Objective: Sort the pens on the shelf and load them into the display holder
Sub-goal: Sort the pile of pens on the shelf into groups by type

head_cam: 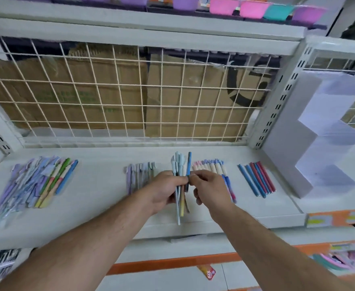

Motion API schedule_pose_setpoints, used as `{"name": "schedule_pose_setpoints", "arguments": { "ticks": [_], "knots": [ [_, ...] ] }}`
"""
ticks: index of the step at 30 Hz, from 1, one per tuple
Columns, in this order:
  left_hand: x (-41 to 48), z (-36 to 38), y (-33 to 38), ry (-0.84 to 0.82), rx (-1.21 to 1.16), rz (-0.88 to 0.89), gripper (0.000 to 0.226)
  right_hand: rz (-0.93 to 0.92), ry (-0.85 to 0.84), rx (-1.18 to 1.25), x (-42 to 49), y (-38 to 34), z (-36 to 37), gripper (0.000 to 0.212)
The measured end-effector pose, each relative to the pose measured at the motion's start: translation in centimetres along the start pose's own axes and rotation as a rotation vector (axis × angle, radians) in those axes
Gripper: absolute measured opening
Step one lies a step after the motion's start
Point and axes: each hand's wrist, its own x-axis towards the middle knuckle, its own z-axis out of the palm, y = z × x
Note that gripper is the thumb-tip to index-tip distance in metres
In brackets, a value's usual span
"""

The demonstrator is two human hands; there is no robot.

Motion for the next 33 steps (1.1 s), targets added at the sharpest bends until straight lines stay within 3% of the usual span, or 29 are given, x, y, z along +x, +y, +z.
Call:
{"name": "schedule_pose_setpoints", "arguments": {
  "ticks": [5, 8, 12, 18, 24, 28, 33],
  "knots": [
    [1.3, 5.5, -0.2, -0.041, 0.036, -0.003, 0.014, 0.079, -0.051, 0.097, 1.7, 0.9, -5.9, 0.012],
    [2.3, 8.3, -0.2, 0.028, 0.013, -0.035, 0.013, 0.108, -0.004, 0.04, 2.8, 1.6, -9.2, 0.011],
    [3.4, 10.9, -0.4, 0.12, -0.033, -0.083, 0.017, 0.027, 0.132, -0.292, 4.6, 3.4, -13.9, 0.016],
    [4.0, 13.1, 0.3, 0.082, -0.041, -0.098, 0.022, 0.005, 0.202, -0.706, 7.0, 5.2, -18.6, 0.016],
    [4.9, 13.7, 1.0, 0.054, -0.039, -0.116, 0.019, -0.019, 0.189, -0.782, 8.1, 6.3, -19.2, 0.02],
    [5.7, 14.0, 1.4, 0.057, -0.038, -0.132, 0.038, -0.005, 0.236, -0.875, 8.8, 6.1, -19.6, 0.017],
    [6.1, 14.3, 1.8, 0.056, -0.024, -0.136, 0.021, 0.059, 0.222, -1.041, 9.3, 5.8, -20.0, 0.016]
  ]
}}
